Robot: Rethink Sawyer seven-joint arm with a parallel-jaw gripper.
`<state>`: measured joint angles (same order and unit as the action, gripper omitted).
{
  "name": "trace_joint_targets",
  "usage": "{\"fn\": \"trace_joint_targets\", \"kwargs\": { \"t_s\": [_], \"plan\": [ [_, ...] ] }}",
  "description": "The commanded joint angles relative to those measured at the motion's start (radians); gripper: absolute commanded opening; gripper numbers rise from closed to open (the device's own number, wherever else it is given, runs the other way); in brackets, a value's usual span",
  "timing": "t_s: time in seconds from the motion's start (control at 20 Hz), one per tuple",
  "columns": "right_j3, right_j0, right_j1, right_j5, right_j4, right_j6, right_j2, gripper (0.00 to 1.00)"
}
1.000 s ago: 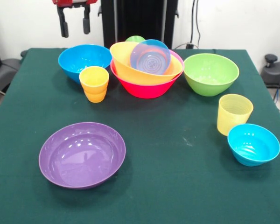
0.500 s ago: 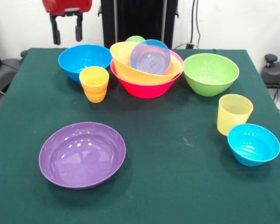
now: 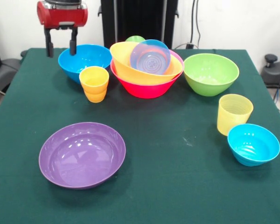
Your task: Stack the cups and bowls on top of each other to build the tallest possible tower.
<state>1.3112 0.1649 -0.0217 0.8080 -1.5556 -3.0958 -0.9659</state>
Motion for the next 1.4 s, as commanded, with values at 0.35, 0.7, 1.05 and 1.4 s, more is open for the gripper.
{"fn": "trace_joint_targets", "kwargs": {
  "t_s": [0.35,0.7,1.05,1.4],
  "plan": [
    [-0.133,-0.014,0.069,-0.107,0.102,-0.035,0.21,1.0],
    [-0.176,0.002,0.103,-0.065,0.082,-0.152,0.177,1.0],
    [-0.19,0.016,0.115,-0.042,0.076,-0.225,0.157,1.0],
    [-0.19,0.021,0.117,-0.02,0.074,-0.252,0.146,1.0]
  ]
}}
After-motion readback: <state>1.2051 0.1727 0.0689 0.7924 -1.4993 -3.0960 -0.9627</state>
